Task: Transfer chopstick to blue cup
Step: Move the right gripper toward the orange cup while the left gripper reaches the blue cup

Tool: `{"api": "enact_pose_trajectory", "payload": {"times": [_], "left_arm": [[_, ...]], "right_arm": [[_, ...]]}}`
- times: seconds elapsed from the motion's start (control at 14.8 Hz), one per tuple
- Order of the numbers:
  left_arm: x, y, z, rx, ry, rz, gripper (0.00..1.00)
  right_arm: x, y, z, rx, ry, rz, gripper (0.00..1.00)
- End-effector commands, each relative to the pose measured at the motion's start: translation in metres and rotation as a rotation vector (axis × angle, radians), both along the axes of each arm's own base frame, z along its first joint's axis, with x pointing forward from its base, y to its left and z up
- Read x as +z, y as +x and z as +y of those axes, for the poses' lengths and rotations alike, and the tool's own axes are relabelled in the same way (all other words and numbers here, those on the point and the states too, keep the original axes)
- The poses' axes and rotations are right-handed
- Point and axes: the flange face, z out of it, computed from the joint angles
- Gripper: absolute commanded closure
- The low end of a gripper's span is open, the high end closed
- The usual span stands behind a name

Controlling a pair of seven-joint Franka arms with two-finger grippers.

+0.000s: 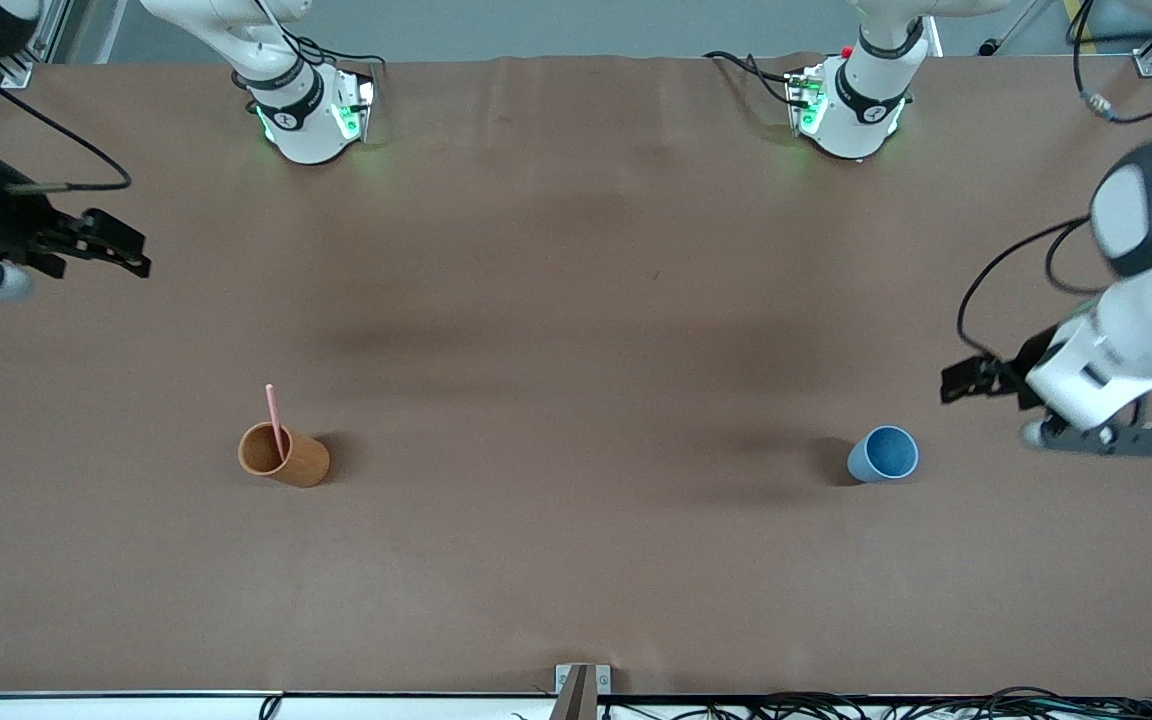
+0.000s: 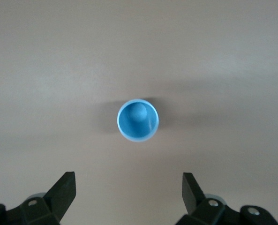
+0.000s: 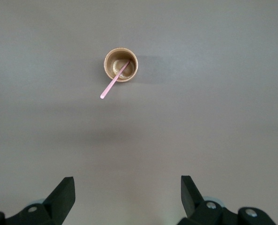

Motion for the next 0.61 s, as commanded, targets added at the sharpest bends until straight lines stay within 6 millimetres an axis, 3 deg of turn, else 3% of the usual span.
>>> {"api": "enact_pose_trajectory", "payload": {"times": [0.0, 0.2, 0.34, 0.41, 0.54], "left_arm": [[-0.046, 0.009, 0.004, -0.007, 0.018, -0.029, 0.0], [-0.096, 0.015, 0.008, 0.012, 0.017, -0.032, 0.0], [-0.131, 0.021, 0.008, 0.023, 0.017, -0.038, 0.0], [-0.146, 0.02, 0.008, 0.024, 0.017, -0.027, 0.0], [-0.17, 0.013, 0.014, 0.033, 0.019, -0.031, 0.0]], "right_arm": [[-0.033, -0.014, 0.016, 0.01, 0.003, -0.023, 0.02], [-0.082, -0.017, 0.047, 0.039, 0.004, -0.035, 0.03], [-0.104, -0.021, 0.066, 0.033, 0.004, -0.043, 0.03], [-0.11, -0.022, 0.071, 0.041, 0.004, -0.054, 0.03], [-0.142, -0.016, 0.073, 0.045, 0.008, -0.075, 0.03]]}}
